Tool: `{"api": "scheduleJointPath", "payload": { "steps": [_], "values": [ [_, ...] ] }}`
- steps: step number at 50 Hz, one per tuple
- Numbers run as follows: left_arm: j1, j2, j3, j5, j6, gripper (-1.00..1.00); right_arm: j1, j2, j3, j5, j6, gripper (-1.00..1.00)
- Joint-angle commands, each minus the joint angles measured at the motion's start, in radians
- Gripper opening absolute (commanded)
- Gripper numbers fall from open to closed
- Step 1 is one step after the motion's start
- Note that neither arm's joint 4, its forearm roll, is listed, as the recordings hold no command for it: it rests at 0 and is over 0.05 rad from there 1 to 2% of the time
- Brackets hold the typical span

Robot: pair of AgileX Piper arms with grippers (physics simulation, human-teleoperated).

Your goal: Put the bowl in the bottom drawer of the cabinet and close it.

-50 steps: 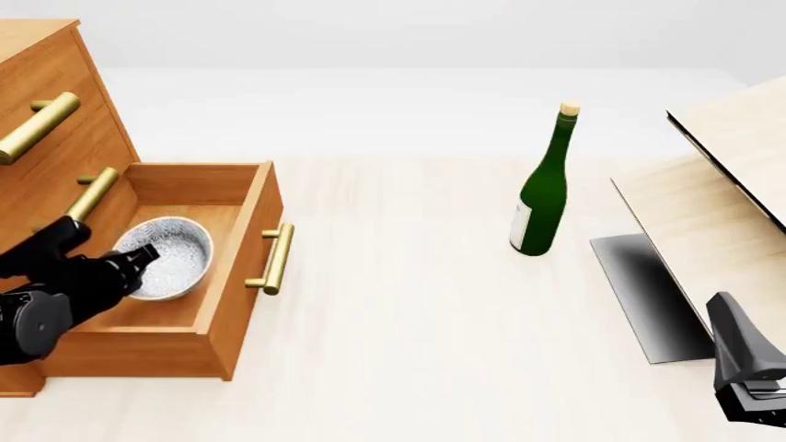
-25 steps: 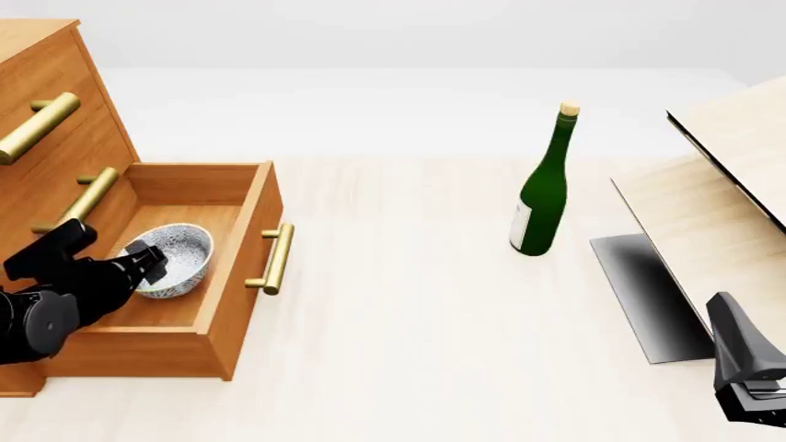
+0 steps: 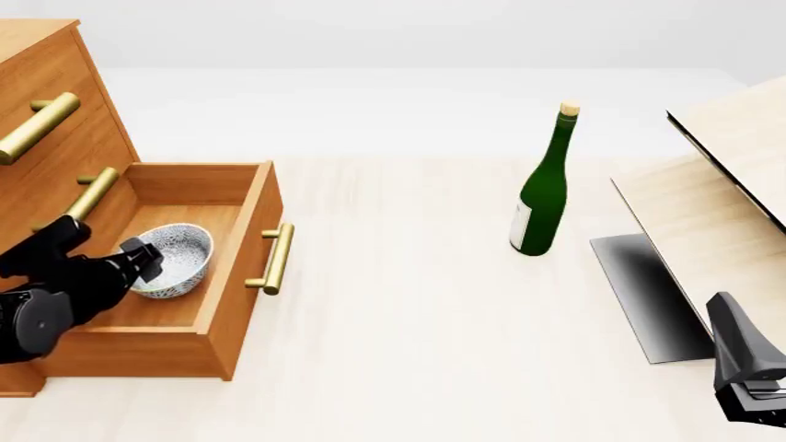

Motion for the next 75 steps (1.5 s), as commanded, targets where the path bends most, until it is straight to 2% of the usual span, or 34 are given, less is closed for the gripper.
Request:
{"api": "scheduleJointPath", "payload": {
  "steps": [1,36,75],
  "values": [
    [0.006,-0.078,0.01,0.037,0.003,1.0,0.0,-0.001,0.001,0.0,0.0,1.0],
    [0.008,-0.193,0.047,0.065,0.049,1.0,0.0,-0.001,0.001,0.0,0.0,1.0],
    [-0.048,-0.319,0.064,0.137,0.072,1.0,0.0,-0.001,0.001,0.0,0.0,1.0]
  ]
}}
